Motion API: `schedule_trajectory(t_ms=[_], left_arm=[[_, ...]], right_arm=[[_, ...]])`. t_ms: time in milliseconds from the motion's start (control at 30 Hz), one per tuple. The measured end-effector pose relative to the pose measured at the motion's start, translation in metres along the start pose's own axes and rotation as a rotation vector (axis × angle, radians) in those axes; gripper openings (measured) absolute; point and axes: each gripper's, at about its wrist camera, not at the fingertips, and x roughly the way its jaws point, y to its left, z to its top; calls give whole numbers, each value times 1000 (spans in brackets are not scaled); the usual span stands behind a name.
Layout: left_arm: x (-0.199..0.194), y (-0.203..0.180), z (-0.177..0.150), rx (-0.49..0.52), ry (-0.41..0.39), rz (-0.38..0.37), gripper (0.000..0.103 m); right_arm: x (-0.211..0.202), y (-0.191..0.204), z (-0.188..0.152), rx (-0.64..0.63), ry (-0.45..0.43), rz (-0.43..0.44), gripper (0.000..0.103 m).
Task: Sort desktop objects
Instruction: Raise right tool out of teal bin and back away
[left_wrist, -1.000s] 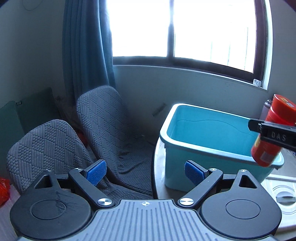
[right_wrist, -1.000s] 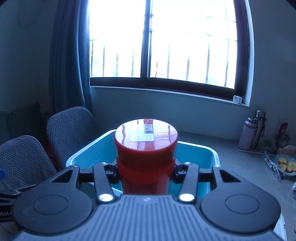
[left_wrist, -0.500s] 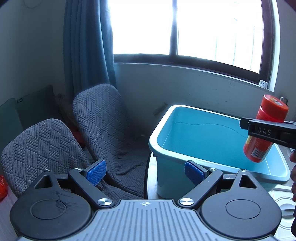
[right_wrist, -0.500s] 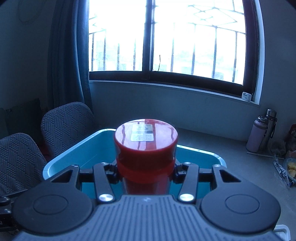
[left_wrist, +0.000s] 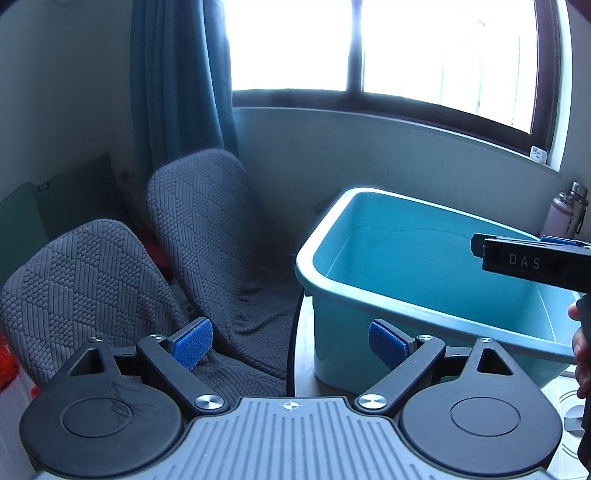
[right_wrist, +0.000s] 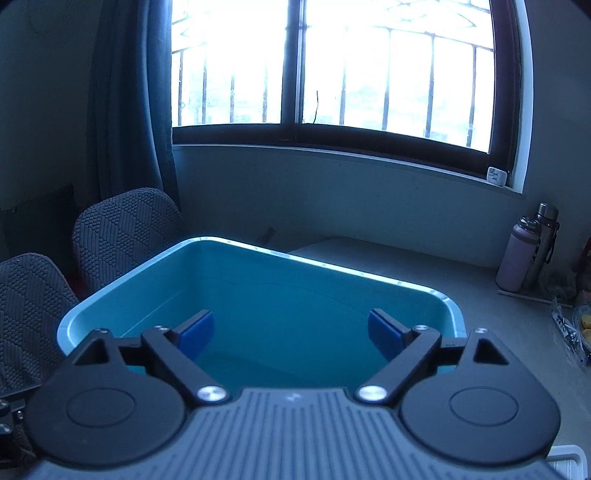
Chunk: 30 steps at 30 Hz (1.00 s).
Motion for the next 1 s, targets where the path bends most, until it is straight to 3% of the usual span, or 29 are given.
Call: schedule_trajectory(t_ms=[233, 567, 1000], left_arm=[[-9, 3, -6, 13, -2, -19, 93], [-43, 10, -40, 75, 8, -131, 93], [-85, 20, -125, 194, 103, -299, 93]], right_arm=[[-21, -4, -10, 24, -3, -28, 90], [-96, -8, -50, 89, -62, -152, 90], [-199, -3, -141, 152, 81, -296, 90]])
